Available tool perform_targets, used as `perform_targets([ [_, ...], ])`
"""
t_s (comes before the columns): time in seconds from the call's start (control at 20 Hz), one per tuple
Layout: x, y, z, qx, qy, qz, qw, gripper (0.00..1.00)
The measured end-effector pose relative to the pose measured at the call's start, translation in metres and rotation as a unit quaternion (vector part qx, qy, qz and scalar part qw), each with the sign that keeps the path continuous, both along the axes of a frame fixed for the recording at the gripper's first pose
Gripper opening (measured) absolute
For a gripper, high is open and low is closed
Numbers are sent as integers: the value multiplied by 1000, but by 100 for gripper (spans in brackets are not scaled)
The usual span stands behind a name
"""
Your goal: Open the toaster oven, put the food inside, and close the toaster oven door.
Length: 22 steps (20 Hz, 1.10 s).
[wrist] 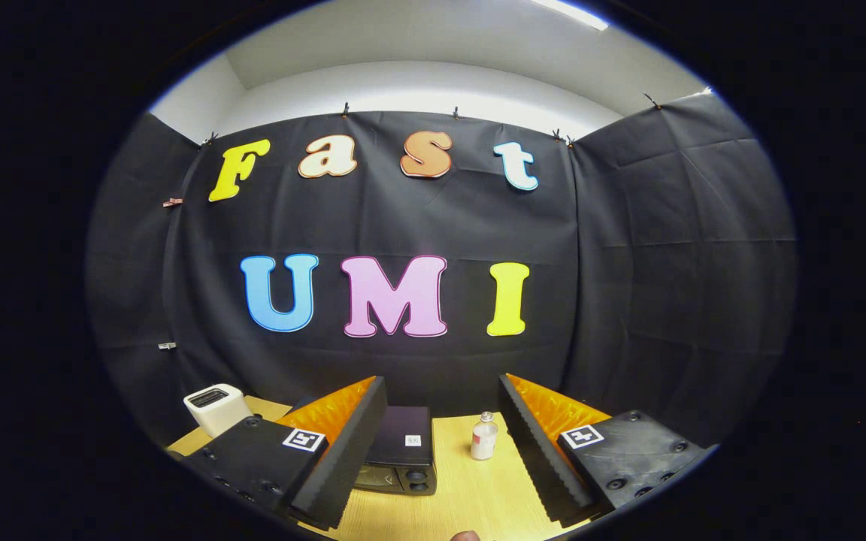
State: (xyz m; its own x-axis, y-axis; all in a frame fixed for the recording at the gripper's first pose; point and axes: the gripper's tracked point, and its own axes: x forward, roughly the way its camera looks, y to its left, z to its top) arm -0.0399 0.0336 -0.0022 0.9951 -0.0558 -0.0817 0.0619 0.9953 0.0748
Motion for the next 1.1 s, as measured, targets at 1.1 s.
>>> perform_targets([
  [1.1,9,-5,-15,-11,17,5,1000,98],
])
